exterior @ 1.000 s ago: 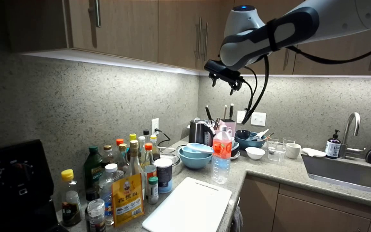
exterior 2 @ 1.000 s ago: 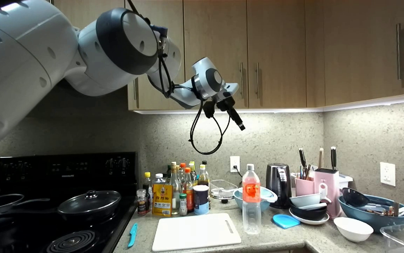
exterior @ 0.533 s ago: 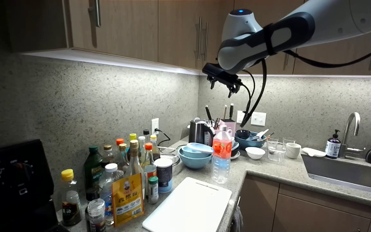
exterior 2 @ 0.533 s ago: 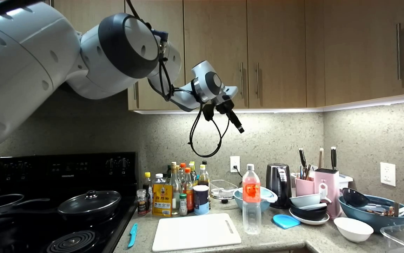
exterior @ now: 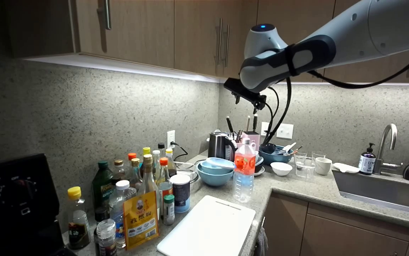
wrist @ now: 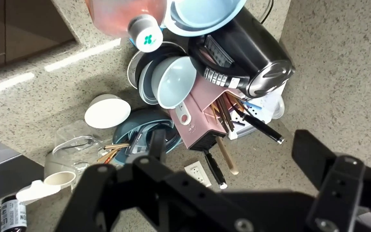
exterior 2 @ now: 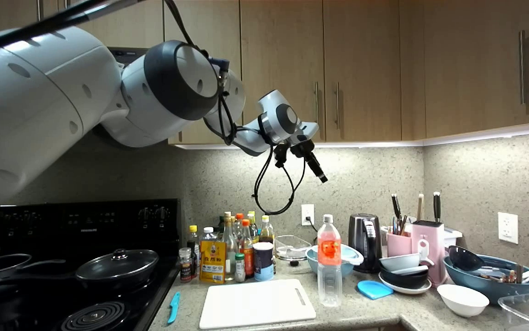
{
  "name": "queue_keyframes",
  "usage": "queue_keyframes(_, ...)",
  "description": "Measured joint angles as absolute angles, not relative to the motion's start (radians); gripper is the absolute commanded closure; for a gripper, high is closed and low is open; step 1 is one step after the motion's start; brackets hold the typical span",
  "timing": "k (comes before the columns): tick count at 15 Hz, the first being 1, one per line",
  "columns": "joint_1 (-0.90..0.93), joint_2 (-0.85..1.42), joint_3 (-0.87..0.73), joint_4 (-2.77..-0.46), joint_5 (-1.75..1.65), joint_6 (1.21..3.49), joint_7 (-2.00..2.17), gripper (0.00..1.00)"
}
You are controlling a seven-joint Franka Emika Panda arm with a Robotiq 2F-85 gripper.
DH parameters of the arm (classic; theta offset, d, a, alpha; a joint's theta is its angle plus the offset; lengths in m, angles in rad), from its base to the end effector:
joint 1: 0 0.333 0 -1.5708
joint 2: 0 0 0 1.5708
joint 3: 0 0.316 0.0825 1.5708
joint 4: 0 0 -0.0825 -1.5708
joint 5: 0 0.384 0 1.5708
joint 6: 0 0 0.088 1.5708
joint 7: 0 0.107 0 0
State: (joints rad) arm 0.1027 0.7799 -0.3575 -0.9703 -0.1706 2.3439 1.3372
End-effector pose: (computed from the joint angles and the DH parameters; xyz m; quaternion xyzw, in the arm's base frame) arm 0.7974 -0.0872 0.4948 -0.7345 0.5772 -0.3567 0.0063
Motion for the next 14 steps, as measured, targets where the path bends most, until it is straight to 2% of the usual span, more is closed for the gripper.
queue_keyframes(4,0.077,0.792,-0.366,-0.950,-0.170,2.291,1.360,0.00)
queue_keyframes(14,0.073,0.884,-0.389,-0.843,-0.172,1.987,1.353,0.00)
